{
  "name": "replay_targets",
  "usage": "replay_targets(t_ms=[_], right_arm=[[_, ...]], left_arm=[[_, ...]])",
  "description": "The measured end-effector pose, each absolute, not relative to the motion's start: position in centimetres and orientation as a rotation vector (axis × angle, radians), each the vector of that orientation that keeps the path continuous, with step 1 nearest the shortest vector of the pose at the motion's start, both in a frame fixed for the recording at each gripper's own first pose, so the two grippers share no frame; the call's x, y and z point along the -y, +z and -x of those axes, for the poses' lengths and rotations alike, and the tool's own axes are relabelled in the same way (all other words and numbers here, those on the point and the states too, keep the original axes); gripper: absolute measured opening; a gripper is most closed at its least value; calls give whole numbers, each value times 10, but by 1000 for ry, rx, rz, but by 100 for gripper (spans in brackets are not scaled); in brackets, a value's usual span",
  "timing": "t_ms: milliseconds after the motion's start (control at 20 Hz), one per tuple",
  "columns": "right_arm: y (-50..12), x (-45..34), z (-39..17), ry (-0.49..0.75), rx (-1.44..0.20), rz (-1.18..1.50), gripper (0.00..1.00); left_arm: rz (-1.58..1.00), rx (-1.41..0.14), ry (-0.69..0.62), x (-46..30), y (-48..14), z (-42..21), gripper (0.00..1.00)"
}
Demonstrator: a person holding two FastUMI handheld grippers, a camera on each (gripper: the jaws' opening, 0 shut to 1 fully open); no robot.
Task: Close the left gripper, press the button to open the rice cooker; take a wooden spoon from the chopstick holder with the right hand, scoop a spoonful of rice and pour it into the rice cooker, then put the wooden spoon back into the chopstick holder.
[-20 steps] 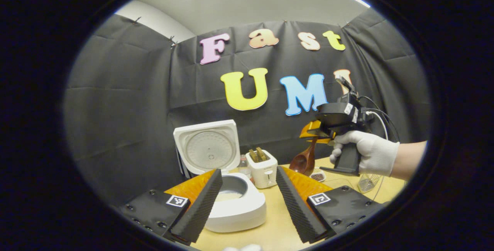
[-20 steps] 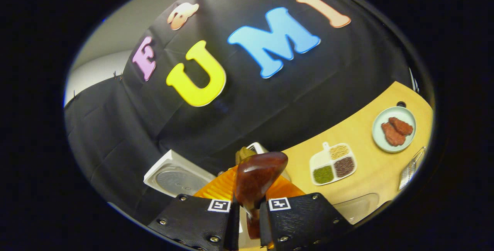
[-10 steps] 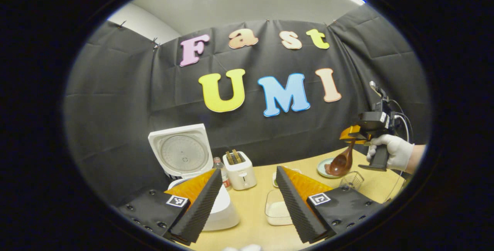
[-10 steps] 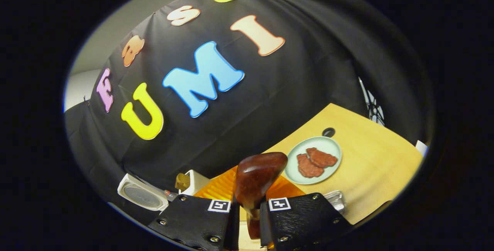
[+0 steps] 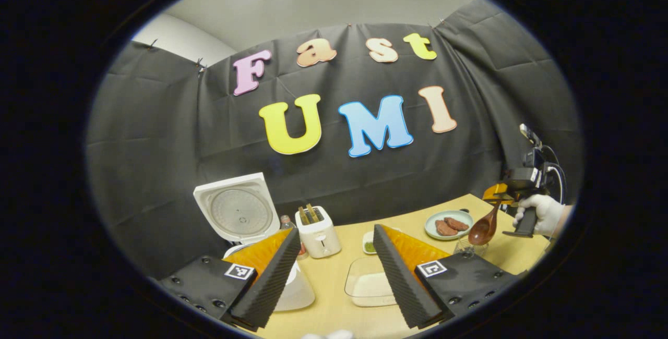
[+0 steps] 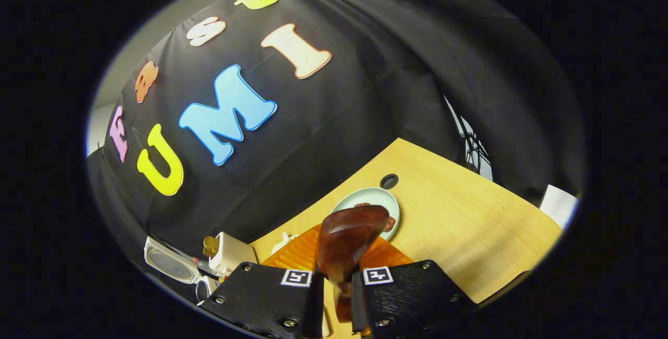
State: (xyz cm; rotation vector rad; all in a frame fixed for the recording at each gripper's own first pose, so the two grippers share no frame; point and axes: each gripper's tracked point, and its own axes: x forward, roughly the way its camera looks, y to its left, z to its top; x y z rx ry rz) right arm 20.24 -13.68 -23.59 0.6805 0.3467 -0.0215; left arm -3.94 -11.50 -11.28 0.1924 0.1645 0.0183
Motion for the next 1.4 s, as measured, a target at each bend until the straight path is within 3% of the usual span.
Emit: replay_targets(t_ms=[650, 1300, 1350, 1400], right_arm=[[-312, 117, -217, -19, -461, -564, 21], [-323, 128, -219, -51, -487, -595, 22], [-317, 128, -215, -43, -483, -589, 22], [-313, 128, -217, -42, -472, -590, 29]], left_arm=[[-225, -219, 26, 133, -134, 31, 99], [-234, -209, 20, 128, -131, 20, 99], [-235, -206, 21, 126, -130, 20, 97], [-236, -201, 23, 125, -129, 20, 97]])
